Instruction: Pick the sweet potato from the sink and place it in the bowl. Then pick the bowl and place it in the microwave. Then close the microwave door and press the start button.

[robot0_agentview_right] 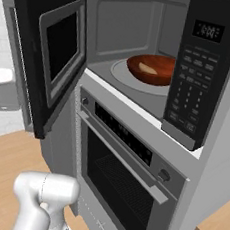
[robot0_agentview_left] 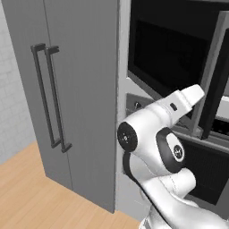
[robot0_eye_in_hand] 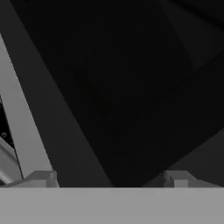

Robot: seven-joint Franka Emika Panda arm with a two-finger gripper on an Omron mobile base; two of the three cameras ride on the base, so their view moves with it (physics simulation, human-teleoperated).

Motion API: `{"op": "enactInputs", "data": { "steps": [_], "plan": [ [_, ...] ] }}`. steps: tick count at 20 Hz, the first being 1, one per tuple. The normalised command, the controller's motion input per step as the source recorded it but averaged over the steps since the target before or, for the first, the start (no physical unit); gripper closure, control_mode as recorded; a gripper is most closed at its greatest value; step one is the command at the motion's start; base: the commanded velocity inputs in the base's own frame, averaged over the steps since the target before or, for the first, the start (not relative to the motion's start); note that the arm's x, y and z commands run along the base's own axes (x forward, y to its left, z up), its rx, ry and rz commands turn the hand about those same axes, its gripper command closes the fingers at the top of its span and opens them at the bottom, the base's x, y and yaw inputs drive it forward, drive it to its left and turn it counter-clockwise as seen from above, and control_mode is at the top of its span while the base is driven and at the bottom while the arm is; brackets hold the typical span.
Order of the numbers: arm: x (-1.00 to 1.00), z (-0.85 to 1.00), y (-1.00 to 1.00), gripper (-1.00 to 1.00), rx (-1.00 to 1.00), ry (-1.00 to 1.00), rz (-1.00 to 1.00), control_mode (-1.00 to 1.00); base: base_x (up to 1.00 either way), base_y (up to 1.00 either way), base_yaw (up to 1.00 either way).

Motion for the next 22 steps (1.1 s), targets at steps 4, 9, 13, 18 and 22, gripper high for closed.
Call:
{"op": "enactInputs", "data": {
  "steps": [4, 9, 13, 18, 22],
  "plan": [
    [0.27, 0.03, -0.67, -1.00, 0.28, -0.09, 0.10, -1.00, 0.00, 0.00, 0.00],
    [0.56, 0.00, -0.52, -1.00, 0.27, -0.08, 0.19, -1.00, 0.00, 0.00, 0.00],
    [0.57, 0.01, -0.45, -1.00, 0.17, -0.08, 0.16, -1.00, 0.00, 0.00, 0.00],
    [0.50, 0.00, -0.50, -1.00, 0.08, -0.12, 0.11, -1.00, 0.00, 0.00, 0.00],
    [0.55, 0.00, -0.63, -1.00, 0.06, -0.10, 0.05, -1.00, 0.00, 0.00, 0.00]
  ]
}}
